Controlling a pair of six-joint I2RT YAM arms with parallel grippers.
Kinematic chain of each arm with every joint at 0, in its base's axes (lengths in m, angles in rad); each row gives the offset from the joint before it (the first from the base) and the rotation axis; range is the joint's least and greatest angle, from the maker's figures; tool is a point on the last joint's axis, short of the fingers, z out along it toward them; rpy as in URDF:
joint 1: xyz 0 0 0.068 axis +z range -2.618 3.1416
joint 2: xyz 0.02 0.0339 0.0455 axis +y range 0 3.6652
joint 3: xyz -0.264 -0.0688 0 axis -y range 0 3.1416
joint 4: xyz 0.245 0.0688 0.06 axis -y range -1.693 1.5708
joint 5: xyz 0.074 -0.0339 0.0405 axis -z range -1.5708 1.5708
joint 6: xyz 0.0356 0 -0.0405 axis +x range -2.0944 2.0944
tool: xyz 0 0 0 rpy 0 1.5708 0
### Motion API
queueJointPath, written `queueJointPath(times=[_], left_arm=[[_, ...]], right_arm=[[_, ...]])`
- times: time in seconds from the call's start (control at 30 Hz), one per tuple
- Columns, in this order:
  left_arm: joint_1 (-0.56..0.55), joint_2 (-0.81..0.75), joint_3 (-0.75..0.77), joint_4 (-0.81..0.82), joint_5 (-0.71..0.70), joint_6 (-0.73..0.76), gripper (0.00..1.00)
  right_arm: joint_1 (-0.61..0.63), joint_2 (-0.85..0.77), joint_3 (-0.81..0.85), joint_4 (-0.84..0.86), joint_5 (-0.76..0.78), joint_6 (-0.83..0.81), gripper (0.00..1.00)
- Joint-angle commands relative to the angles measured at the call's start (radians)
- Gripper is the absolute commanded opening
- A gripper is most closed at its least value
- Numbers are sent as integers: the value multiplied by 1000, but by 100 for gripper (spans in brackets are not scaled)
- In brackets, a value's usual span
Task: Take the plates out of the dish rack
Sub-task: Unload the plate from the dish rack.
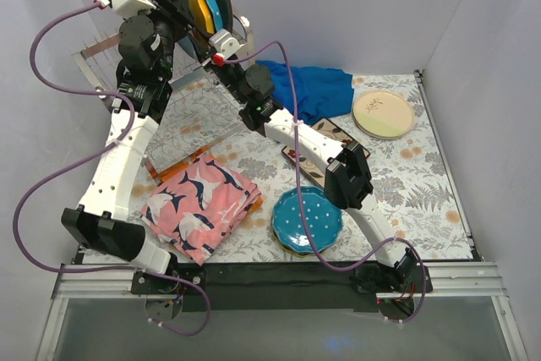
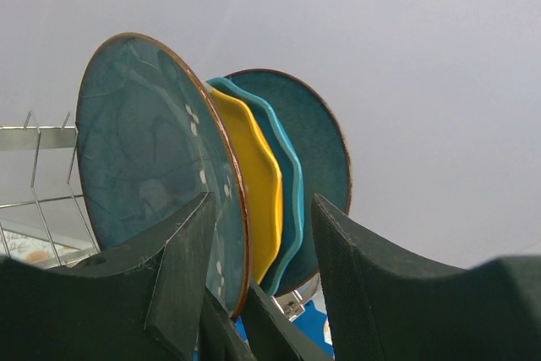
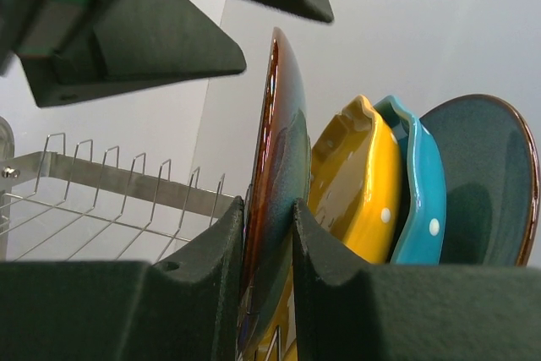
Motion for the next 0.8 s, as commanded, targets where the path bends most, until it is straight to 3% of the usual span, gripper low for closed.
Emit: queueJointPath(times=[0.0, 0.17, 0.5, 0.6, 0.77], left_arm=[[5, 42, 79, -27, -57, 40, 47], [7, 119, 188, -79, -80, 75, 44], [5, 154, 175, -92, -172, 111, 42], [7, 163, 181, -82, -154, 117, 32], [5, 168, 186, -81, -120, 118, 6]], right_arm=[[14, -37, -9, 49, -174, -35, 1], [26, -32, -11, 52, -172, -51, 1], [43, -18, -19, 64, -168, -75, 1], [45, -17, -23, 66, -168, -88, 1], [46, -17, -23, 66, -166, -94, 1]])
